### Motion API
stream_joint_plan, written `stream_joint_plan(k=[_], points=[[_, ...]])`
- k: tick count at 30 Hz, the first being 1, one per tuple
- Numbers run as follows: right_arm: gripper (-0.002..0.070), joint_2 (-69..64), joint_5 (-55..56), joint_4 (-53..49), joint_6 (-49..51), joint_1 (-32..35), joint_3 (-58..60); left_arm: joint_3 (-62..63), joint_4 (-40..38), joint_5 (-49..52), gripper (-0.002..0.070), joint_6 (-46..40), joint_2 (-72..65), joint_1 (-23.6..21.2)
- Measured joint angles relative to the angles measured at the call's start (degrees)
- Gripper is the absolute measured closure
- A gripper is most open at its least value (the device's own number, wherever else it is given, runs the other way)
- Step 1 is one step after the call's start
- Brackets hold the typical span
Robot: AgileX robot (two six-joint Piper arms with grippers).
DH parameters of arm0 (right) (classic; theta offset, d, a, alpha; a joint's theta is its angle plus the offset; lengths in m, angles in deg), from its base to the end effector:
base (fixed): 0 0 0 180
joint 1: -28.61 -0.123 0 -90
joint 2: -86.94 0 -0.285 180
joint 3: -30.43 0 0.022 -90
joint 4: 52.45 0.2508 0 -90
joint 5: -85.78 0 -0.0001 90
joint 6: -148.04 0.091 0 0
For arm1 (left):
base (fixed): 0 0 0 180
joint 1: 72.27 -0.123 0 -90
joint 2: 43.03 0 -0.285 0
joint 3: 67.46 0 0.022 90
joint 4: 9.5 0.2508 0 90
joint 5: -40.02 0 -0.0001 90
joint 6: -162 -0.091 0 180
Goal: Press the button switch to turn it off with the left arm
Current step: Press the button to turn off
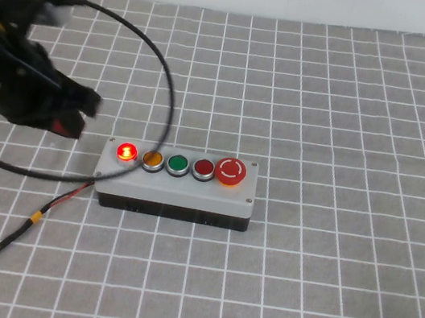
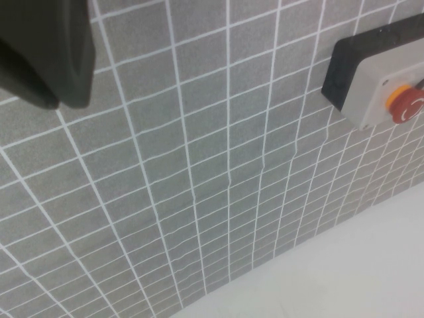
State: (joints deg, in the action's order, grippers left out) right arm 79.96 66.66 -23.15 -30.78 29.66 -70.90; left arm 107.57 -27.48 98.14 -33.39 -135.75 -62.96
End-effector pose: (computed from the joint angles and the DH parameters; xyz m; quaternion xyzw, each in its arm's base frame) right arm 0.0535 0.0137 0.1791 0.1536 0.7635 0.2121 0.5903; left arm 0.2949 -0.0725 0.3166 0.1549 0.9548 -0.1359 0.2145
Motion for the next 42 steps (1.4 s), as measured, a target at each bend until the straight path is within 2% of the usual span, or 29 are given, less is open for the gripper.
stream_joint_plan(k=[5,10,21,29,38,42], points=[[0.0694,0.0,0.0,0.0,0.0,0.0,0.0,0.1,6.8,-3.0,0.0678,4.9,-2.1,6.5],[0.0694,0.0,0.0,0.0,0.0,0.0,0.0,2.3,11.9,-4.8,0.0678,9.5,-5.4,9.5],[0.0694,0.0,0.0,0.0,0.0,0.0,0.0,11.4,13.9,-3.8,0.0678,10.6,-16.4,9.7],[0.0694,0.0,0.0,0.0,0.0,0.0,0.0,12.4,13.9,-3.3,0.0678,10.7,-20.4,9.8],[0.0694,0.0,0.0,0.0,0.0,0.0,0.0,13.4,17.1,-4.5,0.0678,10.9,-22.6,12.8],[0.0694,0.0,0.0,0.0,0.0,0.0,0.0,13.3,19.9,-3.6,0.0678,14.6,-23.9,13.9]])
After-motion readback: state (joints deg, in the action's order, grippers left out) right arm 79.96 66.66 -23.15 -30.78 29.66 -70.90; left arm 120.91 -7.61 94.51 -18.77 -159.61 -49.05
